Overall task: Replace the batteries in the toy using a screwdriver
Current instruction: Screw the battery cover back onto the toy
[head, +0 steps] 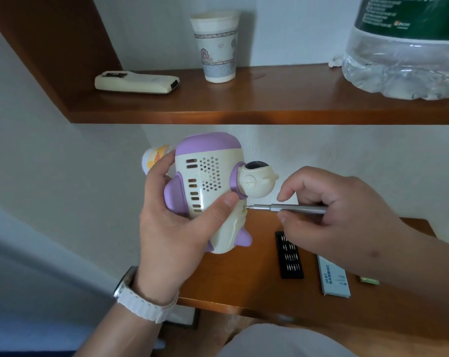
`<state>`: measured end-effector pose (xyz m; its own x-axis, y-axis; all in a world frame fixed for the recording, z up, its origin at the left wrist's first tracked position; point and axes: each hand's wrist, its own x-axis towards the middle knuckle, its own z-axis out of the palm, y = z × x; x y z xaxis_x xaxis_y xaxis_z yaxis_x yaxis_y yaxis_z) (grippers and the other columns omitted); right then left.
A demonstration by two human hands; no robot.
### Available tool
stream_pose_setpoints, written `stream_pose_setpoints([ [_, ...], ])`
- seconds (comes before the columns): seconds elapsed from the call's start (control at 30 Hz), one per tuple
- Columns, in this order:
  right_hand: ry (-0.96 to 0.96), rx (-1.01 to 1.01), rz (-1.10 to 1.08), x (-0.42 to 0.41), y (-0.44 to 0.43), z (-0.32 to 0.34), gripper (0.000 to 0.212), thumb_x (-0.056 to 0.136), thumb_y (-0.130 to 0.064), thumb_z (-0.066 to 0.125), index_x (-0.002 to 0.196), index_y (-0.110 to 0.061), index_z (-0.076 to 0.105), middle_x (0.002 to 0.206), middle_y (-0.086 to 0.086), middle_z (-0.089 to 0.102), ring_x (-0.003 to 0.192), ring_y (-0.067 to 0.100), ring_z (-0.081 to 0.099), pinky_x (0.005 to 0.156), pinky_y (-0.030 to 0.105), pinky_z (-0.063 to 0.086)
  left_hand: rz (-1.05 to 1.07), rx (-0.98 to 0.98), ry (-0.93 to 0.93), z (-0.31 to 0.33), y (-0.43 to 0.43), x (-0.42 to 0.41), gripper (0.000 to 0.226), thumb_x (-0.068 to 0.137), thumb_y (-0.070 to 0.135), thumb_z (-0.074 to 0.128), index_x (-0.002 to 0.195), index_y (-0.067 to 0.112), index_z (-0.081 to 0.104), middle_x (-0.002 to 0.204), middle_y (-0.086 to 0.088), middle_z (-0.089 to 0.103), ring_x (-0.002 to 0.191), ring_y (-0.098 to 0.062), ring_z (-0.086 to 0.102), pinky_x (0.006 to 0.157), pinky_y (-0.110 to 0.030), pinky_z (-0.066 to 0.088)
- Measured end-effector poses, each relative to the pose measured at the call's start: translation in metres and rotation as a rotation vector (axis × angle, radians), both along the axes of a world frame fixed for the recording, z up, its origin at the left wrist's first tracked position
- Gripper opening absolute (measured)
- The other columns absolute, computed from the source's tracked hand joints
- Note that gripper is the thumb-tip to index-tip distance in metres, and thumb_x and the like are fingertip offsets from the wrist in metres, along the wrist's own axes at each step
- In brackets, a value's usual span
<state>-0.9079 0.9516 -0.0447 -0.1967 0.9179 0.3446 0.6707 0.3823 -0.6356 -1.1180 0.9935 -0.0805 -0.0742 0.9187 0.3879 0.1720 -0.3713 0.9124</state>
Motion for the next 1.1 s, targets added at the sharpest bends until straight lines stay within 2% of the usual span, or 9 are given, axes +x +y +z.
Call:
stream_pose_setpoints([
  [0.17,-0.067,-0.009,0.049,0.005,0.004,0.0,0.029,0.082,-0.015,0.07,0.083,-0.035,0.048,0.06,-0.005,0.058,0.05,0.016,0.051,0.047,0.018,0.04,0.01,-0.029,-0.001,0.001,0.001,0.0,0.079,0.064,0.05,0.083,0.134,0.034,0.049,0.114,0.015,0.068,0.102,-0.013,0.07,0.068,-0.05,0.063],
  [0.27,-0.062,-0.013,0.055,0.008,0.006,0.0,0.02,0.082,-0.024,0.064,0.081,-0.035,0.048,0.058,-0.004,0.059,0.049,0.015,0.052,0.046,0.018,0.039,0.011,-0.035,0.0,0.003,0.001,0.002,0.079,0.065,0.051,0.083,0.134,0.034,0.049,0.114,0.014,0.068,0.102,-0.015,0.071,0.065,-0.052,0.063],
  [0.37,-0.056,-0.018,0.057,0.01,0.009,0.0,0.015,0.08,-0.027,0.059,0.08,-0.036,0.047,0.06,-0.005,0.061,0.051,0.013,0.053,0.046,0.013,0.037,0.016,-0.047,0.002,0.003,0.002,0.004,0.081,0.064,0.052,0.083,0.135,0.033,0.049,0.115,0.012,0.068,0.104,-0.018,0.07,0.066,-0.054,0.062],
  [0.53,-0.064,-0.03,0.068,0.012,0.011,-0.003,0.016,0.082,-0.031,0.058,0.079,-0.039,0.045,0.064,-0.007,0.063,0.052,0.01,0.053,0.047,0.014,0.039,0.037,-0.053,0.035,0.001,0.003,0.006,0.082,0.062,0.055,0.082,0.134,0.033,0.049,0.113,0.019,0.066,0.104,-0.01,0.069,0.07,-0.048,0.063],
  [0.77,-0.089,-0.045,0.092,0.017,0.014,-0.006,0.024,0.09,-0.028,0.063,0.078,-0.041,0.045,0.071,-0.011,0.063,0.05,0.01,0.053,0.046,0.014,0.039,0.043,-0.059,0.057,-0.002,0.004,0.007,0.082,0.064,0.056,0.081,0.135,0.033,0.048,0.114,0.019,0.065,0.105,-0.01,0.068,0.071,-0.046,0.064],
  [0.9,-0.073,-0.033,0.088,0.015,0.014,-0.008,0.014,0.085,-0.032,0.057,0.08,-0.039,0.046,0.065,-0.006,0.061,0.049,0.013,0.052,0.044,0.016,0.037,0.043,-0.063,0.05,-0.004,0.005,0.008,0.081,0.064,0.057,0.081,0.134,0.035,0.048,0.115,0.019,0.065,0.106,-0.011,0.068,0.069,-0.049,0.063],
  [1.1,-0.082,-0.001,0.081,0.014,0.015,-0.01,0.018,0.078,-0.022,0.058,0.086,-0.033,0.046,0.063,-0.004,0.057,0.047,0.013,0.047,0.045,0.013,0.036,0.04,-0.061,0.05,-0.005,0.006,0.007,0.08,0.064,0.059,0.081,0.134,0.036,0.048,0.116,0.016,0.065,0.106,-0.012,0.068,0.066,-0.044,0.064],
])
